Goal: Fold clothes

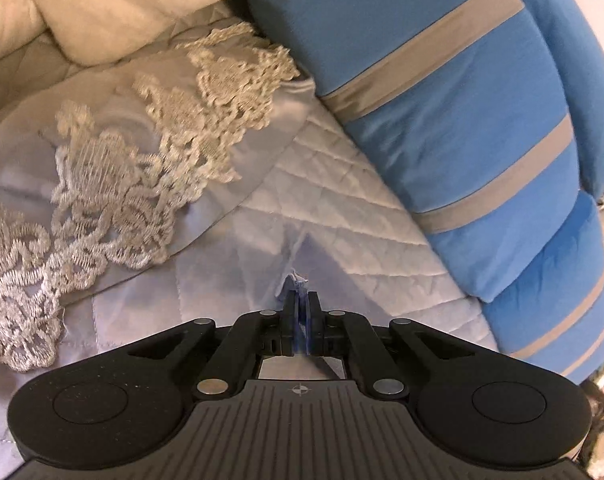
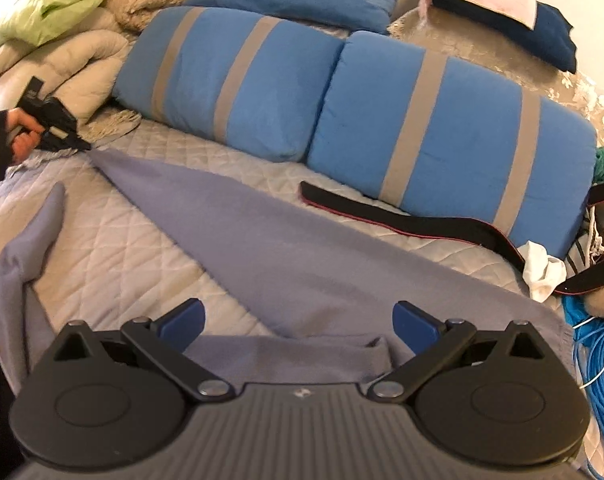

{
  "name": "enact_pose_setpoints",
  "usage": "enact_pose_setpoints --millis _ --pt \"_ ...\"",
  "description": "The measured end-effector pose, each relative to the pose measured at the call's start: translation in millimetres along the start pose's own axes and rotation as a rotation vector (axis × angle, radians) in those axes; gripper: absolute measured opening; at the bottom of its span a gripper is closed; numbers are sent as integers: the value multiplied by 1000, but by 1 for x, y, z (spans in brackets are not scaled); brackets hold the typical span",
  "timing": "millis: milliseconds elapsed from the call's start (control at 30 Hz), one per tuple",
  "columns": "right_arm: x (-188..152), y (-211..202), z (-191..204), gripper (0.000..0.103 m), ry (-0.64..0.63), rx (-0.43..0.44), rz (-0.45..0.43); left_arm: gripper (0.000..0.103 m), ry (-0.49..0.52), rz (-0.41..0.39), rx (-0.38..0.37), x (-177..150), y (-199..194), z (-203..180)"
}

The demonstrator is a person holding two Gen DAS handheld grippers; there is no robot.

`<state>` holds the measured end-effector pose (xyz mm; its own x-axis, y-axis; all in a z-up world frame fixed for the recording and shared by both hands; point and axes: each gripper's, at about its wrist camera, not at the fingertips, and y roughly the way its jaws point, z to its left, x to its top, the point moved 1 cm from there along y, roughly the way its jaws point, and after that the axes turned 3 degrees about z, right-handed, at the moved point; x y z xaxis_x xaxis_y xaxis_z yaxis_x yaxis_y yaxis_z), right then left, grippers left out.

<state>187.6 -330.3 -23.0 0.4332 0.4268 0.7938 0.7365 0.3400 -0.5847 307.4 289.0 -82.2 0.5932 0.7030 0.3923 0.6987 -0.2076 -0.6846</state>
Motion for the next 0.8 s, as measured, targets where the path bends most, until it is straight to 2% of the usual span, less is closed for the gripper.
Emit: enact_pose_setpoints --millis 200,367,533,633,700,733,767,800 --pt "-7 11 13 103 -69 6 23 3 -24 -3 -21 -2 -1 5" --pt "9 41 1 101 -65 50 54 3 -9 -17 -41 2 -5 -1" --pt "33 92 -4 91 -37 149 99 3 -12 -18 -48 0 -4 0" --pt "45 130 -11 79 74 226 137 3 -11 -17 -57 0 -4 1" --pt "47 153 -16 63 154 243 161 3 -10 -15 -63 0 -3 2" --pt "48 164 -15 59 163 232 172 3 -9 -14 -65 0 -3 2" --pt "48 172 -12 52 148 220 184 3 -7 -12 -67 0 -3 2" --pt "48 179 -8 35 129 213 195 3 -5 -10 -69 0 -3 2"
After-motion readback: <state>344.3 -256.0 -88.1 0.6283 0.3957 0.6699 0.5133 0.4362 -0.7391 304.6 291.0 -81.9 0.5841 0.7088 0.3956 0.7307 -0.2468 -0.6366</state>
